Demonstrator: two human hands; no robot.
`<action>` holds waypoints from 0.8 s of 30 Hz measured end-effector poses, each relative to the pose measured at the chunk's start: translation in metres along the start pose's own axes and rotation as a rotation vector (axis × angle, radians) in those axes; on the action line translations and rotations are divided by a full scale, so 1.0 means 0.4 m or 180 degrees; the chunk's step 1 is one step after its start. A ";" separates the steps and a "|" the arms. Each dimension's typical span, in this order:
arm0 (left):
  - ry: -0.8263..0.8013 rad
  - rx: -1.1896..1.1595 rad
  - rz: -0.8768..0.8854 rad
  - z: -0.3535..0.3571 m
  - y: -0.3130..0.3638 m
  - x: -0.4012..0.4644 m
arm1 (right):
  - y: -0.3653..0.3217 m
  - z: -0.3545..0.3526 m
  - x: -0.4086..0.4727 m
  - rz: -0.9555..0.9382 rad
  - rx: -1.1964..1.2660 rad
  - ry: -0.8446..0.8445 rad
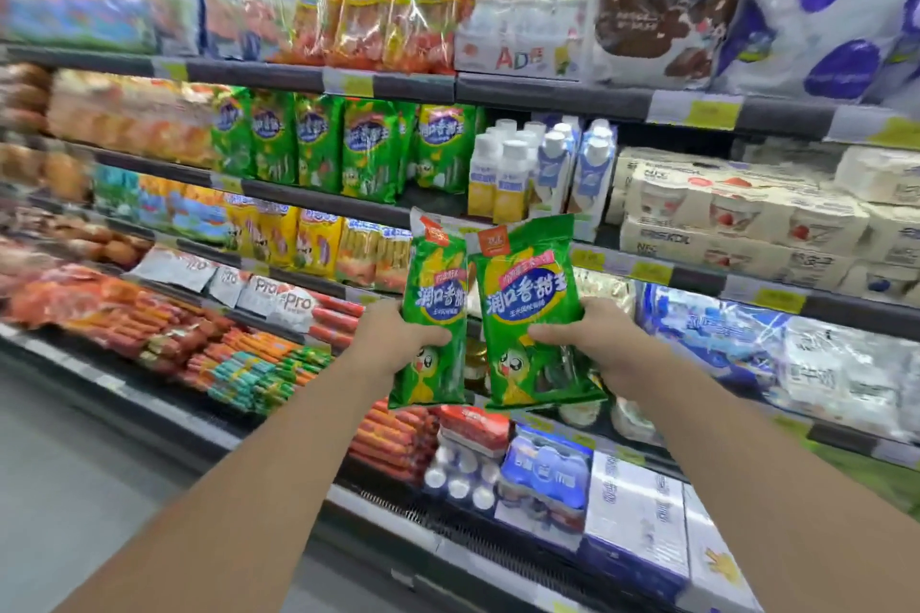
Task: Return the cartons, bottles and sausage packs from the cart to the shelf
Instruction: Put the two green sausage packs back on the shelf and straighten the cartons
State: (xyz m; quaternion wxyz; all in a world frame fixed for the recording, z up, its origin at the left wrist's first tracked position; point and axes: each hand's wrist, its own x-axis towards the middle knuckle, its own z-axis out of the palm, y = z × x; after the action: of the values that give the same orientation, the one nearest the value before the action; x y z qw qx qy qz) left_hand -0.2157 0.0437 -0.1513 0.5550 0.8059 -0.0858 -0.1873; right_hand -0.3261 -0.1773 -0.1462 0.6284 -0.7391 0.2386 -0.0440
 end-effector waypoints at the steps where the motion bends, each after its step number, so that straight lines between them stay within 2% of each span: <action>1: 0.0041 -0.0019 -0.0038 -0.013 -0.003 0.017 | -0.009 0.018 0.025 0.0003 -0.0017 -0.0001; 7: 0.0136 -0.0074 -0.0091 -0.041 -0.002 0.141 | -0.041 0.068 0.146 -0.0069 -0.0022 -0.0171; 18: 0.0447 -0.0295 0.0174 -0.107 0.148 0.368 | -0.223 0.100 0.399 -0.0438 0.0094 -0.0261; 21: 0.0390 -0.0350 0.0174 -0.134 0.177 0.433 | -0.250 0.106 0.423 -0.0470 0.0109 -0.0350; 24: 0.0335 -0.0351 0.0232 -0.151 0.214 0.503 | -0.277 0.114 0.436 -0.0576 0.0012 -0.0225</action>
State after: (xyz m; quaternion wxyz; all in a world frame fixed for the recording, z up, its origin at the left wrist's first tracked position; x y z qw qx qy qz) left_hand -0.0019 -0.0056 -0.0946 0.6087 0.7792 -0.0753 -0.1287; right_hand -0.1228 -0.1964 -0.0913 0.6312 -0.7576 0.1484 -0.0750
